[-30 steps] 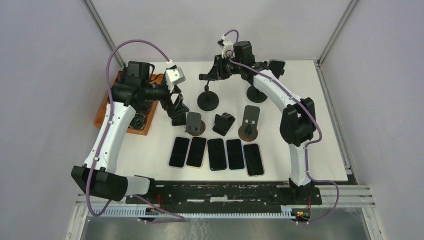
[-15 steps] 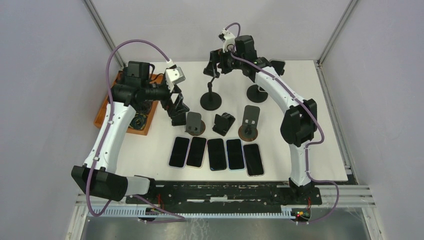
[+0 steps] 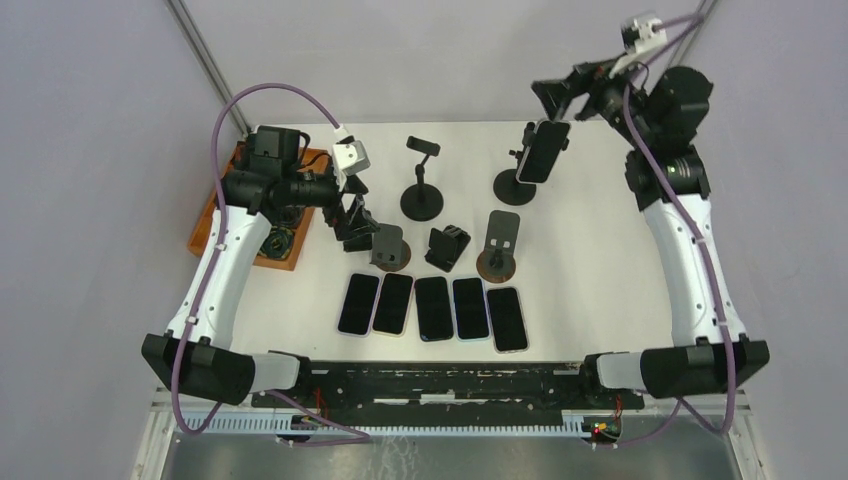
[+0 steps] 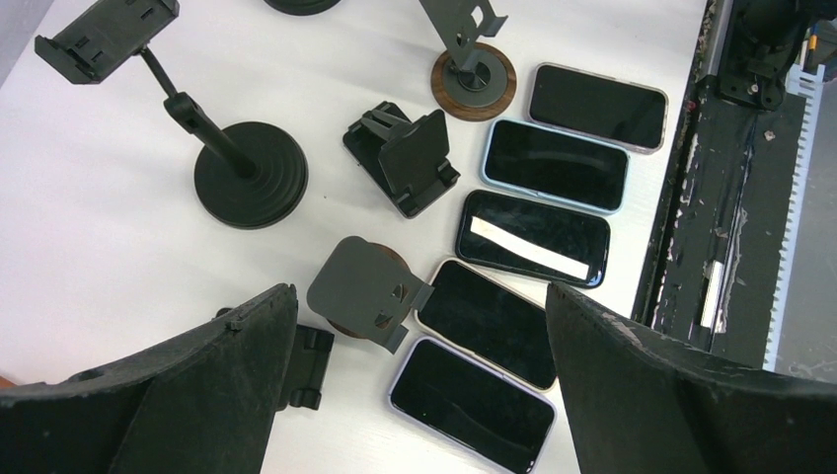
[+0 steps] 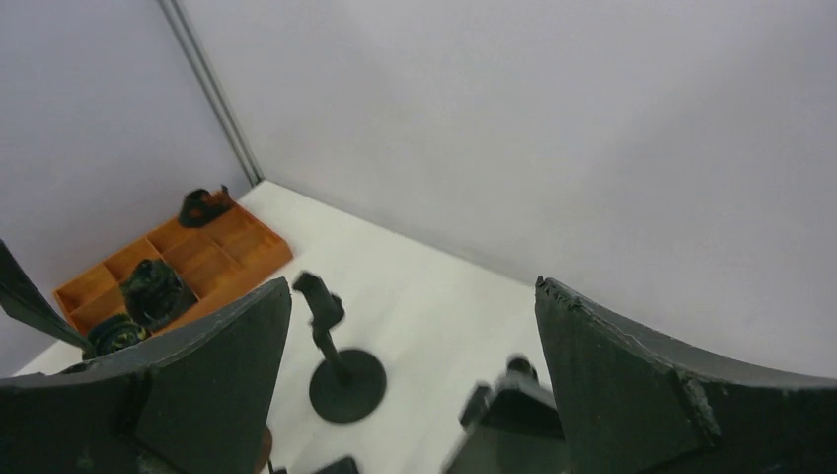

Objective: Remove the phone from the phone stand

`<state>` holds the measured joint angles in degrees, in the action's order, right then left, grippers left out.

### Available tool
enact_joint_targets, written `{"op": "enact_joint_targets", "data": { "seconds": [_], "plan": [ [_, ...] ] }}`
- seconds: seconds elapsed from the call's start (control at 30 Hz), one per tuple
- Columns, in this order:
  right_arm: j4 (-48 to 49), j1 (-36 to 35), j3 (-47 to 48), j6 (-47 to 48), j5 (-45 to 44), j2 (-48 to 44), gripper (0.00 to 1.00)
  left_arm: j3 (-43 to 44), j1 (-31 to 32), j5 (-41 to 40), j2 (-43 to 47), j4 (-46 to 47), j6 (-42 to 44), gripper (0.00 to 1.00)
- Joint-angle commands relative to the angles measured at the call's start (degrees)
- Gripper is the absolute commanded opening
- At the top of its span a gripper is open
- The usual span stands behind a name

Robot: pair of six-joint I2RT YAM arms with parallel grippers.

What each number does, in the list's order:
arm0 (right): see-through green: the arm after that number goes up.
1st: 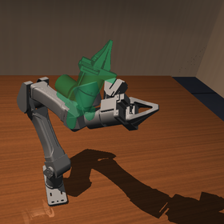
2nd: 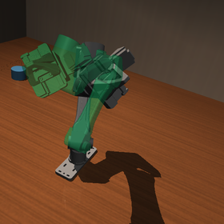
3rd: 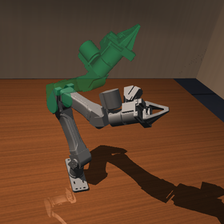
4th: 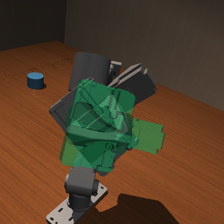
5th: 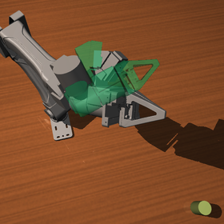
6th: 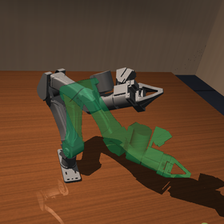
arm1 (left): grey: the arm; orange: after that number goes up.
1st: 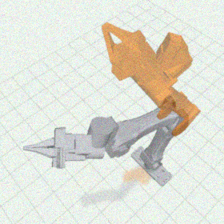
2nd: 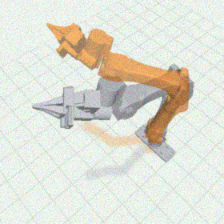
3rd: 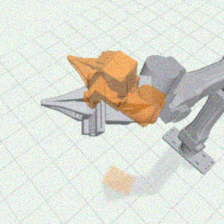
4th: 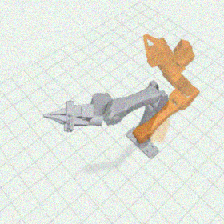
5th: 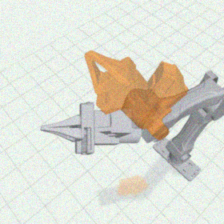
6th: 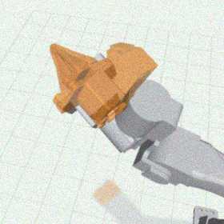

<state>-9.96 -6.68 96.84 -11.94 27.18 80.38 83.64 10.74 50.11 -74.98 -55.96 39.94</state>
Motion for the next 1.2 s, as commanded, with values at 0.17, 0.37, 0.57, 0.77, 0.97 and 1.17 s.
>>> {"op": "enact_joint_targets", "data": {
  "seconds": [0.17, 0.37, 0.57, 0.77, 0.97, 1.17],
  "plan": [
    [9.54, 11.88, -29.09, -4.32, 2.67, -9.54, 0.98, 1.87, -0.02, 2.42, -0.23, -3.61, 4.61, 1.00],
    [16.33, 13.86, -33.17, -6.10, 4.81, -7.11, 0.98, 2.22, -0.02, 2.75, -0.27, -4.30, 5.15, 1.00],
    [37.61, 15.03, -35.06, -19.96, 15.86, 1.71, 0.98, 2.61, -0.02, 2.99, -0.25, -6.32, 6.98, 1.00],
    [38.51, 14.85, -31.46, -18.35, 18.29, 7.15, 0.98, 3.51, -0.02, 2.67, 0.11, -7.88, 8.37, 1.00],
    [51.11, 14.15, -33.98, -26.32, 24.56, 10.13, 0.87, 4.36, 0.00, 3.49, -0.54, -8.21, 8.45, 1.00],
    [48.28, 11.73, -31.90, -24.50, 25.12, 11.79, 0.69, 5.31, 0.06, 4.45, -1.35, -9.97, 9.39, 1.00]
  ]
}}
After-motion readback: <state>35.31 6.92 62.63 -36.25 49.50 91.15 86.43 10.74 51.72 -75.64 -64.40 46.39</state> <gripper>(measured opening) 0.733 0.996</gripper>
